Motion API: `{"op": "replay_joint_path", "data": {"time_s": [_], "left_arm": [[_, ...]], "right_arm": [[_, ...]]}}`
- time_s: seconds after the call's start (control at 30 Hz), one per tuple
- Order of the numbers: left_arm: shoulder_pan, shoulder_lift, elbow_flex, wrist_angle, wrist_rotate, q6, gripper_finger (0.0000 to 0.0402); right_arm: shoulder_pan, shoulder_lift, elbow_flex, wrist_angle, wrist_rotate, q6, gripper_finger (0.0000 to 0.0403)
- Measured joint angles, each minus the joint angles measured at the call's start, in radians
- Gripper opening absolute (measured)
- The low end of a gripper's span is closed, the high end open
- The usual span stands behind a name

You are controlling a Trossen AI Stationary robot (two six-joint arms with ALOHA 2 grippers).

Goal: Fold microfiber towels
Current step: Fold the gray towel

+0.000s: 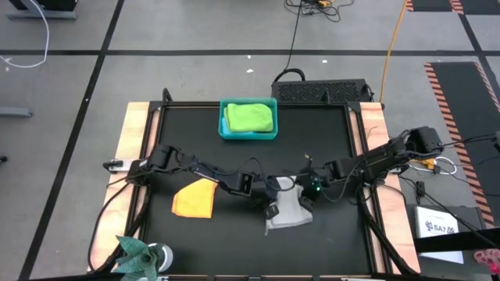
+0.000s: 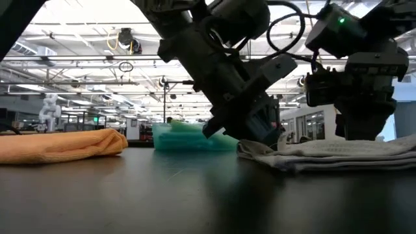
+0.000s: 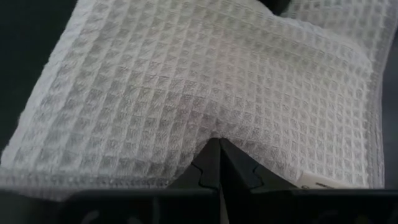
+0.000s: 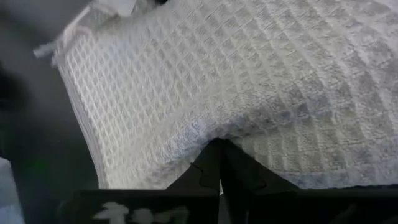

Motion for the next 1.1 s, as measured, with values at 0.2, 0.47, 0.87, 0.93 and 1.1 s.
{"op": "replay_joint_path", "data": {"time_s": [0.2, 0.47, 0.87, 0.93, 1.1], "left_arm": [[0.036, -0.001, 0.0, -0.013, 0.002, 0.051, 0.0005], [0.093, -0.019, -0.003, -0.032, -0.006, 0.112, 0.0006], [0.107, -0.107, -0.007, -0.112, -0.041, 0.178, 0.002], [0.102, -0.103, -0.004, -0.091, -0.043, 0.167, 0.002], [0.103, -0.098, -0.005, -0.084, -0.062, 0.179, 0.0021]], "right_arm": [[-0.057, -0.021, -0.002, -0.136, 0.002, -0.112, 0.0], [-0.161, -0.142, -0.005, -0.207, 0.042, -0.228, 0.0], [-0.177, -0.336, -0.007, -0.214, 0.036, -0.193, 0.0], [-0.177, -0.331, -0.006, -0.194, 0.035, -0.19, 0.0], [-0.176, -0.266, -0.006, -0.135, 0.035, -0.189, 0.0]]}}
